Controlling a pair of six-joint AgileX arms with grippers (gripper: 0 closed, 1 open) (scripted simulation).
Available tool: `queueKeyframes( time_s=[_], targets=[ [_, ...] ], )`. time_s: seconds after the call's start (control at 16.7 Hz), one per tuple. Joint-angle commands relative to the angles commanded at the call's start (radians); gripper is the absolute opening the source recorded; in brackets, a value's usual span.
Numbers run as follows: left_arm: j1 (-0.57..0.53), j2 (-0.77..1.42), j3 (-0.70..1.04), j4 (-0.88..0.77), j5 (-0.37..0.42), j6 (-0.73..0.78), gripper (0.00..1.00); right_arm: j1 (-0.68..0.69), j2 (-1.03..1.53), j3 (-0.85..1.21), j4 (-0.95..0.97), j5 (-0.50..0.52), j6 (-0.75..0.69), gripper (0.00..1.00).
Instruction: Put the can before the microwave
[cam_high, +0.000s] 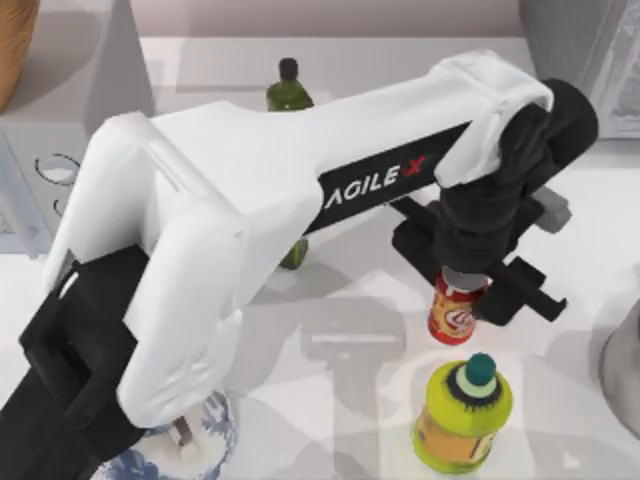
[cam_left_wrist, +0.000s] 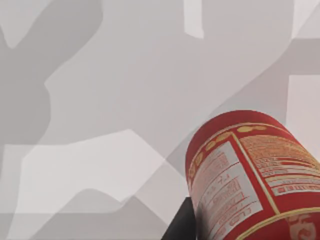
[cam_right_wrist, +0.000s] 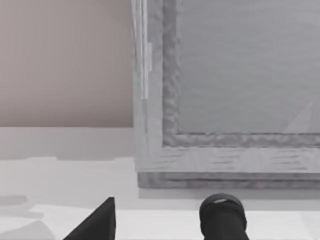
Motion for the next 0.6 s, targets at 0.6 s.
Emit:
queueKeyframes(
  time_s=[0.6],
  targets=[
    [0.0,0.011,0.179,-0.168,0.001,0.0,0.0,0.0,0.0,0.0,0.0,0.0,0.0,1.0]
  ],
)
